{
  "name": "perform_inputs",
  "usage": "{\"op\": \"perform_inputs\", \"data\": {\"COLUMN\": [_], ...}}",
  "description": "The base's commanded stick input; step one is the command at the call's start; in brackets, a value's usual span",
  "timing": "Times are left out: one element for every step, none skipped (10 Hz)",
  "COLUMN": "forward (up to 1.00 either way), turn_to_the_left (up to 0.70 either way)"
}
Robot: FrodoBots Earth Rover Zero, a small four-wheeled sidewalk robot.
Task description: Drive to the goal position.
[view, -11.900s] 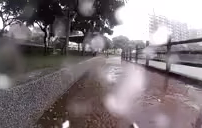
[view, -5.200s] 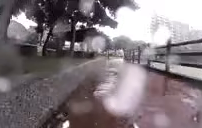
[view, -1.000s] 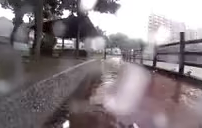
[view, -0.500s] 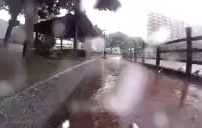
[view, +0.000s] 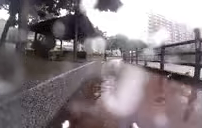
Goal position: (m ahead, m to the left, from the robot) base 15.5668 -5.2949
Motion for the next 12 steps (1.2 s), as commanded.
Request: {"op": "perform_inputs", "data": {"forward": [0.7, 0.7, 0.7, 0.7, 0.7, 0.7, 0.7, 0.7, 0.7, 0.7, 0.7, 0.7], "turn_to_the_left": [-0.27, -0.27, -0.27, -0.23, 0.0, 0.0, 0.0, 0.0, 0.0, 0.0, 0.0, 0.0]}}
